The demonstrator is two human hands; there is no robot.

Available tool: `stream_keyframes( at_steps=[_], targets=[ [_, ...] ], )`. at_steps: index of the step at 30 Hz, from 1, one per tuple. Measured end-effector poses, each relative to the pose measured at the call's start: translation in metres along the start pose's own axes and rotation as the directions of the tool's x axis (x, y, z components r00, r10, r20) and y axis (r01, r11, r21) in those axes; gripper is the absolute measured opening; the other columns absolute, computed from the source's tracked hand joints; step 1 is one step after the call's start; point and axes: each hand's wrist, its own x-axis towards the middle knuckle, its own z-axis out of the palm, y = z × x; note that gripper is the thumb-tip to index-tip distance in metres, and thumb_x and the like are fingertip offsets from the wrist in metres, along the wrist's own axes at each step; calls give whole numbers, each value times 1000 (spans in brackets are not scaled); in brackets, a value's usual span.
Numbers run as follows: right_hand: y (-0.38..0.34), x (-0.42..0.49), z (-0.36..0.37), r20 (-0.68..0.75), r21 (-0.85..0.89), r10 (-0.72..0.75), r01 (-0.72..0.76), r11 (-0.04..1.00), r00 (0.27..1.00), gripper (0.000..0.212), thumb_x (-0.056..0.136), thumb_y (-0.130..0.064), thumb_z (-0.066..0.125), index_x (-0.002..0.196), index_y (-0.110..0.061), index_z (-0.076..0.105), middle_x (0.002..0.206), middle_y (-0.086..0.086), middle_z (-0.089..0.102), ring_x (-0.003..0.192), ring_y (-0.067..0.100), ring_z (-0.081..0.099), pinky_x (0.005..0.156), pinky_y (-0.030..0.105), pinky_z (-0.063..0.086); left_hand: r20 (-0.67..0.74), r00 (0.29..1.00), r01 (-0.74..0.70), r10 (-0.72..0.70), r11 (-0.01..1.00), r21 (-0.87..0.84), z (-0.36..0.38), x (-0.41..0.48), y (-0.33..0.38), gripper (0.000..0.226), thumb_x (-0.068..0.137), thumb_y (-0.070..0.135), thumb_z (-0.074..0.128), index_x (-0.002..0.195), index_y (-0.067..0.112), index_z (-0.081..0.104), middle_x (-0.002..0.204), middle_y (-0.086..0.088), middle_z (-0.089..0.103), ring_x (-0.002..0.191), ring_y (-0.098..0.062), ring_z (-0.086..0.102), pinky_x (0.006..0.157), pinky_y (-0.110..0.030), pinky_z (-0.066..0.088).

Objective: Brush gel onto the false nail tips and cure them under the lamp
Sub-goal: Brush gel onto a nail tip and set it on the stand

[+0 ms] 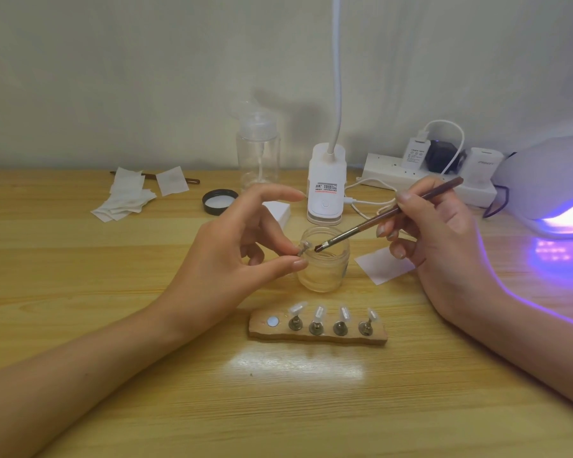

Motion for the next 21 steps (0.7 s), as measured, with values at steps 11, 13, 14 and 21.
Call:
stream_keyframes(
  at_steps=[11,13,14,21],
  targets=[
    [0,1,-1,-18,6,30,-30,1000,999,16,95,-20,61,82,-21,52,65,3,67,62,13,61,47,18,42,-3,1000,-10,10,1000,11,0,-1,2,55,78,22,79,129,27,57,79,6,67,84,-11,71,60,-44,49],
    [-1,1,1,14,46,3,-3,999,1000,15,94,-23,62,84,-21,51,67,2,68,64,12,63,48,17,43,-4,1000,-12,13,1000,15,0,-1,1,55,80,19,80,129,27,57,79,6,68,84,-11,71,59,-43,48],
    [-1,1,1,42,55,-8,6,998,999,14,93,-24,61,84,-20,51,68,2,69,65,12,64,48,17,44,-4,1000,-13,13,1000,15,0,-1,1,55,80,17,81,129,27,57,79,6,68,84,-12,71,58,-42,48],
    [0,-1,1,-2,6,5,-5,1000,1000,17,96,-17,58,82,-21,51,64,0,66,61,12,62,46,17,42,-7,1000,-22,22,1000,12,-1,0,0,54,80,21,79,129,27,57,79,7,68,84,-12,71,57,-40,48]
  ],
)
